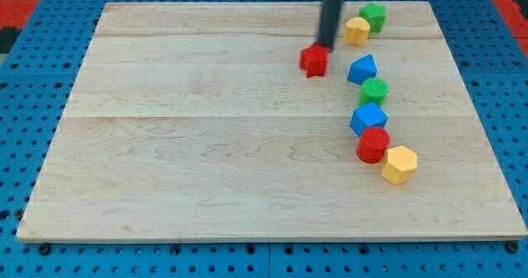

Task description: Push the heart left above the red star

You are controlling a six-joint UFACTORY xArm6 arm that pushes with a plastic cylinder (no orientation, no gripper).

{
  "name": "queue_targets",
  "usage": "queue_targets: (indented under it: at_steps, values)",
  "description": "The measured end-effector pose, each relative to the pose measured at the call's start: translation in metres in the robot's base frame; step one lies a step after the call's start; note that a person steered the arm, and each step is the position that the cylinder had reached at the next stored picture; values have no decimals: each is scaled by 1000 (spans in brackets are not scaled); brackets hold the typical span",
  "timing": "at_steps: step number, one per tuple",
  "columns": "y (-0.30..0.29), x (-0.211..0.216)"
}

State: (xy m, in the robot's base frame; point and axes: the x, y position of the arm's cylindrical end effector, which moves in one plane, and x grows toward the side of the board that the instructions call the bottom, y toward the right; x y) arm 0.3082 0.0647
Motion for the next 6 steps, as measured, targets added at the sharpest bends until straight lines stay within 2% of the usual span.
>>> queue_targets:
  at_steps: [1, 2, 3, 5, 6]
  values:
    - [50, -2]
    - [150, -18]
    - [140, -43]
    - [-3, -34]
    - [-1, -41]
